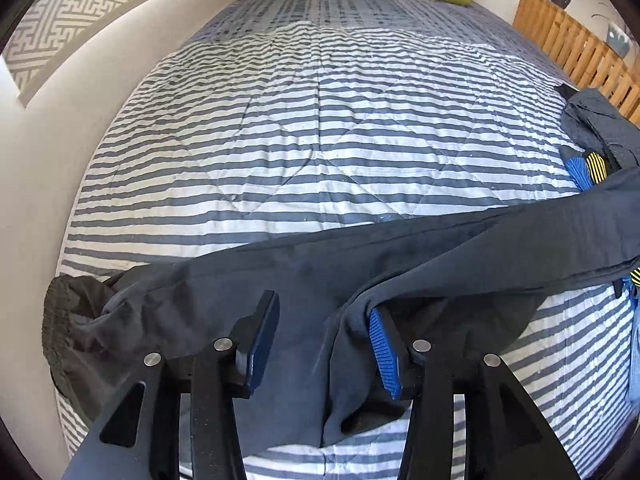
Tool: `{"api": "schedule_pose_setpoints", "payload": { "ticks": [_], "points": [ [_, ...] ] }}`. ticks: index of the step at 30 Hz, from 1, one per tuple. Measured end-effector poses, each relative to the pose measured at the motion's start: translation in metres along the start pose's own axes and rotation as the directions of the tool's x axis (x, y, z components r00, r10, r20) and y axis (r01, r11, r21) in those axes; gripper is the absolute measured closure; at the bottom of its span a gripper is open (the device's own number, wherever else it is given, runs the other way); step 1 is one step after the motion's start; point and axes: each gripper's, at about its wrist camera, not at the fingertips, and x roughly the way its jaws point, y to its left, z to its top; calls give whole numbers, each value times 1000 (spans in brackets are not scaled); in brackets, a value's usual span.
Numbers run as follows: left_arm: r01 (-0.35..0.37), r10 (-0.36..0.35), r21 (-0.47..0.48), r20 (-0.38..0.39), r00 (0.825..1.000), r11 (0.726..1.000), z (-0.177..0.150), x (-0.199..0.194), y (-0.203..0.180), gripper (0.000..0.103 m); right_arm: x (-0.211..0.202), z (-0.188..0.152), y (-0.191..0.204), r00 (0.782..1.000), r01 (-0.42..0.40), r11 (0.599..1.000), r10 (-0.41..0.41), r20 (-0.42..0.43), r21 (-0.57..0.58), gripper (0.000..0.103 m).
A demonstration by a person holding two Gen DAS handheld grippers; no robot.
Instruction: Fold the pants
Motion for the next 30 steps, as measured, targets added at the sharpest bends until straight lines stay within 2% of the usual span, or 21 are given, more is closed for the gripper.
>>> {"api": "schedule_pose_setpoints", "payload": {
  "ticks": [2, 4, 5, 7, 9, 11, 14, 17, 19, 20, 21, 24, 30],
  "points": [
    [-5, 5, 6, 19, 1000, 1000, -19, -19, 0, 54, 0, 0, 1, 1000, -9, 1000, 9, 0, 0, 91],
    [-60, 59, 20, 49, 997, 998, -37, -33, -6, 54, 1, 0, 3, 1000, -15, 1000, 15, 3, -1, 91],
    [-58, 58, 4, 58, 997, 998, -47, -40, -8, 53, 2, 0, 3, 1000, -17, 1000, 17, 4, 0, 91],
    [-6, 8, -50, 49, 999, 999, -67, -47, -8, 53, 3, -1, 3, 1000, -20, 1000, 20, 5, 9, 91],
    [19, -15, -117, 37, 999, 993, -87, -47, -8, 49, 1, -1, 3, 1000, -21, 1000, 21, 7, 9, 91],
    [38, -38, -200, 4, 999, 979, -101, -37, -5, 49, -2, -1, 4, 1000, -24, 1000, 24, 11, 5, 91],
    [67, -77, -330, -17, 997, 941, -106, -19, 2, 49, -8, 0, 3, 999, -30, 1000, 29, 22, 9, 91],
    [63, -78, -402, -22, 997, 914, -101, -1, 9, 49, -13, -1, 3, 999, -35, 999, 35, 26, 10, 91],
    [32, -62, -391, -65, 996, 920, -98, 15, 7, 76, -15, -2, 4, 999, -35, 999, 35, 26, 5, 91],
    [-4, -35, -383, -94, 995, 924, -99, 22, 6, 92, -16, -2, 4, 999, -36, 999, 36, 27, 7, 91],
    [-10, -32, -391, -99, 995, 920, -101, 25, 9, 95, -18, -2, 4, 999, -37, 999, 36, 30, 8, 91],
    [31, -73, -418, -84, 994, 908, -107, 13, 21, 98, -22, -3, 3, 999, -34, 999, 34, 34, 10, 91],
    [62, -83, -275, -66, 994, 959, -124, -66, 26, 98, -52, -1, -3, 998, -26, 1000, 25, 54, 13, 92]
  ]
}}
